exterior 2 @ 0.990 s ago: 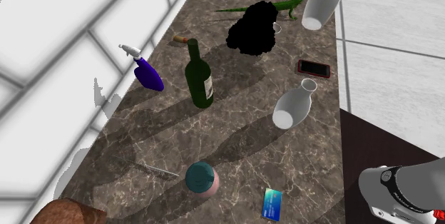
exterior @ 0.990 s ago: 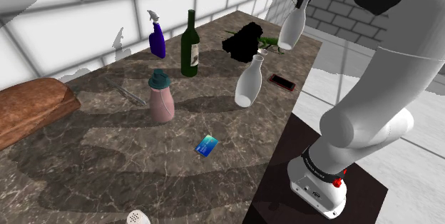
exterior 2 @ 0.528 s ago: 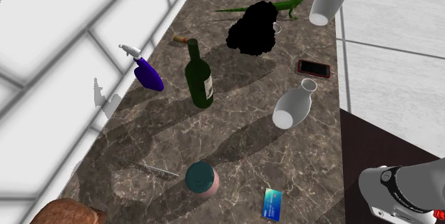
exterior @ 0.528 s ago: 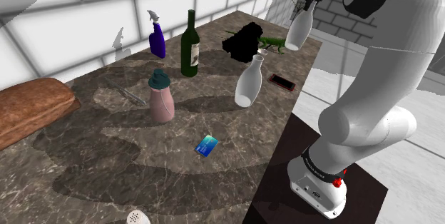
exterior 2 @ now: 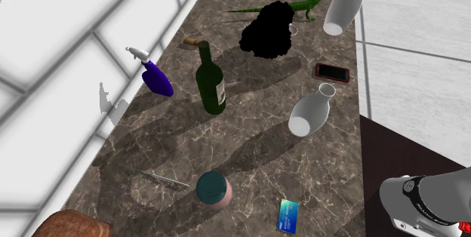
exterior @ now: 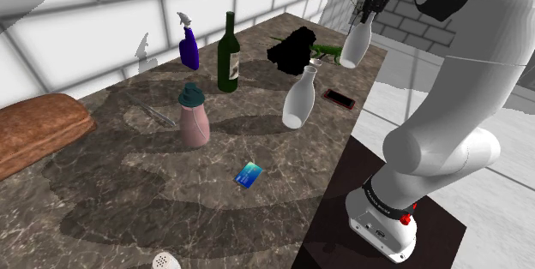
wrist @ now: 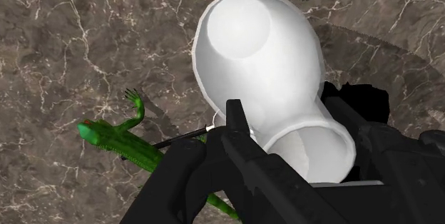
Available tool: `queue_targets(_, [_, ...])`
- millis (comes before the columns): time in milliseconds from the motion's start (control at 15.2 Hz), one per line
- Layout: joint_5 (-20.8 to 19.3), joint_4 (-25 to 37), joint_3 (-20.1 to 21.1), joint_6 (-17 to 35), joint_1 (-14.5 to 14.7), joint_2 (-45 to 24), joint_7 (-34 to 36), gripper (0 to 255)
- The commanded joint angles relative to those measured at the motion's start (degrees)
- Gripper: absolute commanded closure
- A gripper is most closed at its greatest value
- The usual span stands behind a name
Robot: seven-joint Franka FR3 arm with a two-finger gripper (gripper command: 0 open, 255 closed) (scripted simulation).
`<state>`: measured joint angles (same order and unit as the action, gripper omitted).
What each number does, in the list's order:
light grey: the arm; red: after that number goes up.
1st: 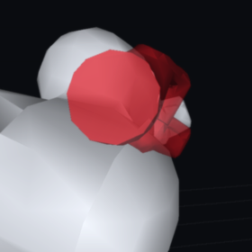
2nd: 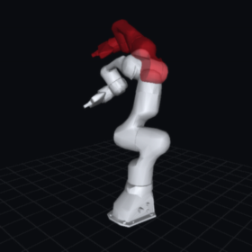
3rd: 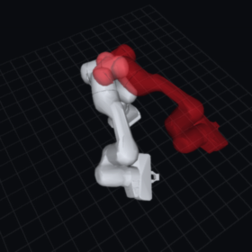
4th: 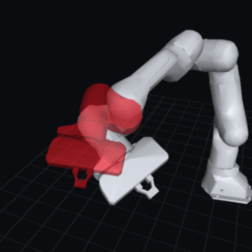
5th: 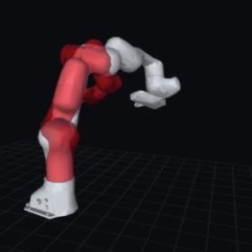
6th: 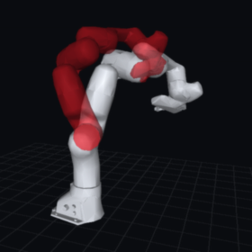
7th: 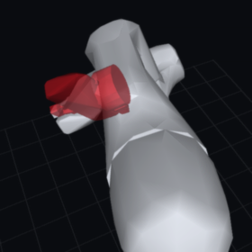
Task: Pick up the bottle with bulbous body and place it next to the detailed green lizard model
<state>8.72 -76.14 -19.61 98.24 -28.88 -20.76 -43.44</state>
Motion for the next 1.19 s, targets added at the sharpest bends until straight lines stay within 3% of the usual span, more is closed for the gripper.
queue_targets(0, [-0.05, -1.99, 0.01, 1.78, 0.16, 0.28, -0.11, 255])
queue_targets(1122, [0.57, -14.11, 0.43, 14.52, 0.85, -0.44, -1.04, 255])
